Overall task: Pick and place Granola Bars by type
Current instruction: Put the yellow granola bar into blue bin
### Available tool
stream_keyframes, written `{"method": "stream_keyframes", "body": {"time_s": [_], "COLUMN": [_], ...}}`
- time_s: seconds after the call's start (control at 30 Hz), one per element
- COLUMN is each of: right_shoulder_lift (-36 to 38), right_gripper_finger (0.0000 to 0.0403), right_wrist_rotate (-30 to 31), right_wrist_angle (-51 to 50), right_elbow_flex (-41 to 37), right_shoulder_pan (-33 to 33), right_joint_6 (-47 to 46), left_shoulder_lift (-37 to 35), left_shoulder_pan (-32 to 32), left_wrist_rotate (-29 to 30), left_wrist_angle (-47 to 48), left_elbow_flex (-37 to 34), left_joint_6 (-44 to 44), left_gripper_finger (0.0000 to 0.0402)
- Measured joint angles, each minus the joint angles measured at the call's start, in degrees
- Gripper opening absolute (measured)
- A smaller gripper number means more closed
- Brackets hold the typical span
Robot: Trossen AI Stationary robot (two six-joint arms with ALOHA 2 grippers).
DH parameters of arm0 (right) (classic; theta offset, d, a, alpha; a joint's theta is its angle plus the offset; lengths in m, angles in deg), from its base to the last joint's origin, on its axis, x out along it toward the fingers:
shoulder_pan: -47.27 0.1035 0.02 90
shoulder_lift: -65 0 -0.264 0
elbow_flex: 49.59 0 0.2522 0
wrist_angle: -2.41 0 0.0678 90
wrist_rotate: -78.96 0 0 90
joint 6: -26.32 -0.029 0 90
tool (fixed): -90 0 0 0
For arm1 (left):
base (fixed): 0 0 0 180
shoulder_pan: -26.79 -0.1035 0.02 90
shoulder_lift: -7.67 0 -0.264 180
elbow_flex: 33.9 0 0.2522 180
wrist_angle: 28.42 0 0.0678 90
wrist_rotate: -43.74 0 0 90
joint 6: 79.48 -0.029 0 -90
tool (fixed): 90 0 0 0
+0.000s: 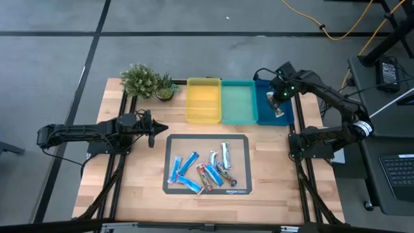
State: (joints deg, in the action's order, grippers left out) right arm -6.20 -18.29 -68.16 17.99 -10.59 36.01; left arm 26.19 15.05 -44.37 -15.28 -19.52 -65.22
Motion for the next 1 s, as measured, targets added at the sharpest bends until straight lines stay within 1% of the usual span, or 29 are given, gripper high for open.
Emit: {"method": "stream_keyframes", "body": {"time_s": [0.2, 0.37, 0.47, 0.57, 0.8, 1.0], "right_shoulder_lift": [0.0, -0.09, -0.11, -0.11, -0.11, -0.11], "right_gripper_finger": [0.0014, 0.0005, 0.0008, 0.0014, 0.0012, 0.0038], "right_wrist_rotate": [0.04, 0.07, 0.07, 0.09, 0.05, 0.07], "right_wrist_angle": [4.1, 7.77, 9.17, 9.34, 9.72, 9.72], "right_elbow_flex": [-4.87, -8.3, -9.93, -10.29, -10.29, -10.29], "right_shoulder_pan": [-0.59, -0.59, -0.59, -0.59, -0.57, -0.57], "right_joint_6": [-0.35, -0.48, -0.94, -1.56, -1.73, -1.75], "left_shoulder_lift": [-0.02, -0.01, -0.02, -0.02, -0.02, -0.02], "left_shoulder_pan": [0.0, 0.01, 0.0, 0.0, 0.01, 0.0], "left_wrist_rotate": [0.0, 0.0, 0.0, 0.0, 0.0, 0.01], "left_wrist_angle": [0.02, 0.0, 0.02, 0.0, 0.0, 0.01], "left_elbow_flex": [-0.02, -0.01, -0.01, 0.0, 0.0, -0.01], "left_joint_6": [0.0, 0.0, -0.01, 0.0, 0.0, 0.0], "left_gripper_finger": [0.0009, 0.001, 0.0012, 0.0012, 0.0012, 0.0011]}}
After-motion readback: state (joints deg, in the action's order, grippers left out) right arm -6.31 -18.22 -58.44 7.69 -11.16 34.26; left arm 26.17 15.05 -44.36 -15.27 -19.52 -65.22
